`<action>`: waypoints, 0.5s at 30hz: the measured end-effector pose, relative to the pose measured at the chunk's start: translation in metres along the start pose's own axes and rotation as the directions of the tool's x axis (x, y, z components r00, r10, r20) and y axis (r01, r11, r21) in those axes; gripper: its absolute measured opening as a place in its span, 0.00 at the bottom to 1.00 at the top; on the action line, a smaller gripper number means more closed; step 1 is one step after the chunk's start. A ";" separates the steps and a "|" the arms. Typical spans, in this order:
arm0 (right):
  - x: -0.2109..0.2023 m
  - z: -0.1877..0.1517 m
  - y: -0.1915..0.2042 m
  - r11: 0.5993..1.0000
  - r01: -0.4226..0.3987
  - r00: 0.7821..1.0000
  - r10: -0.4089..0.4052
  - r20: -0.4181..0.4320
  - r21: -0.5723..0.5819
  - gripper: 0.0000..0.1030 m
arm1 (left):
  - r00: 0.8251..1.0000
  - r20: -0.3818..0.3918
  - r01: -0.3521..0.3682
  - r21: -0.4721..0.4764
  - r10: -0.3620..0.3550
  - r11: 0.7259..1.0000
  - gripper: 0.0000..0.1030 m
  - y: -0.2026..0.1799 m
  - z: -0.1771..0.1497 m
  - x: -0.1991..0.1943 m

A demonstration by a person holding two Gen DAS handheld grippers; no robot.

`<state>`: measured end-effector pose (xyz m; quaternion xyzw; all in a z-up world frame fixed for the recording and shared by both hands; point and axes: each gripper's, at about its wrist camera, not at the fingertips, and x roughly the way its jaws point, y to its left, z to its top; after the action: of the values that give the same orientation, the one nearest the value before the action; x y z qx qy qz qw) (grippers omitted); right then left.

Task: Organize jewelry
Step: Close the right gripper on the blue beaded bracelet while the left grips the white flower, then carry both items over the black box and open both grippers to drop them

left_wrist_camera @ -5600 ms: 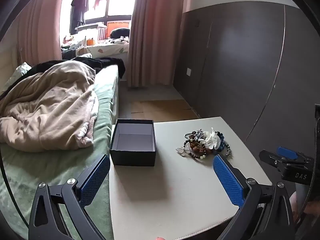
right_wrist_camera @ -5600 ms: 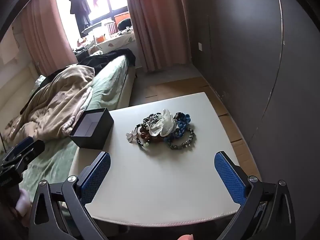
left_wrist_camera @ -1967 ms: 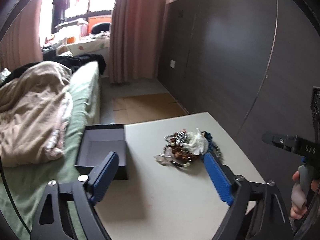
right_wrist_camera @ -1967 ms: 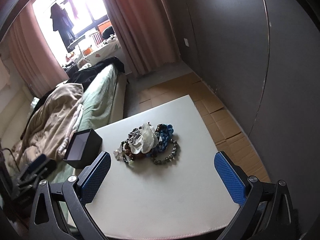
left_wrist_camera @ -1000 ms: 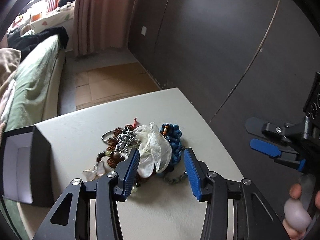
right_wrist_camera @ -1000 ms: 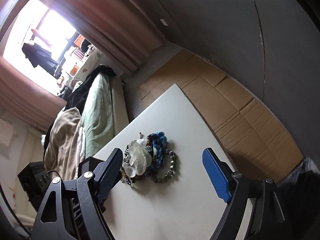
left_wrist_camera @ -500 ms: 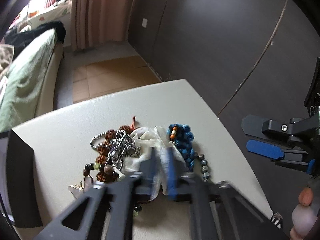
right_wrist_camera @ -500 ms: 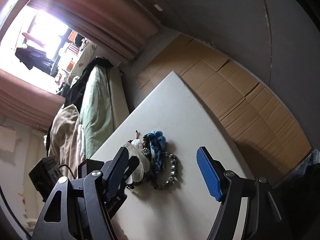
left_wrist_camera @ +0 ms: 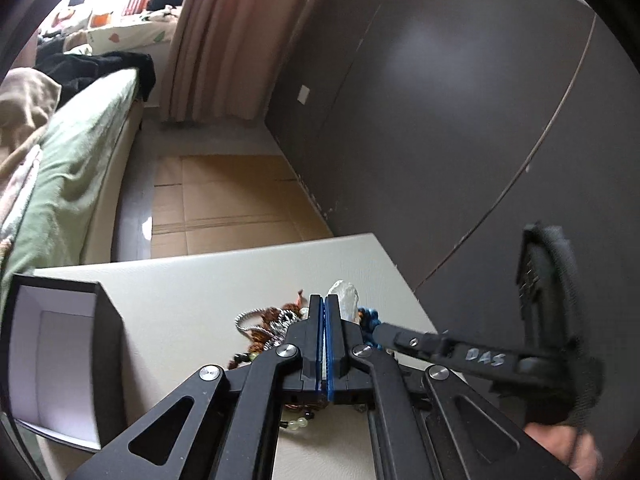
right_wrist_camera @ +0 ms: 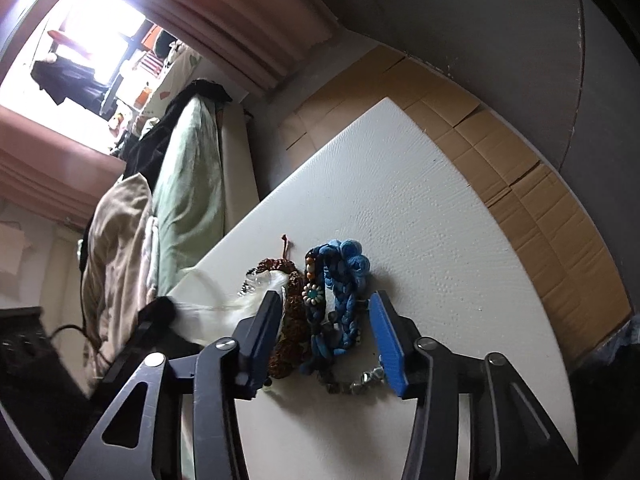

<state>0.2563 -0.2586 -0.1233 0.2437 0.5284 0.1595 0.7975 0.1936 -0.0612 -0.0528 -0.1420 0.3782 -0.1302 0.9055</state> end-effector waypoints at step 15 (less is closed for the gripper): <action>0.016 -0.002 0.007 0.998 0.028 1.000 -0.027 0.012 -0.053 0.06 | 0.999 0.053 0.005 -0.052 -0.002 0.999 0.00 0.025 0.007 -0.040</action>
<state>0.2610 -0.2439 -0.1322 0.2159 0.5229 0.1611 0.8087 0.1745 -0.0235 -0.0315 -0.1697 0.3573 -0.1181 0.9108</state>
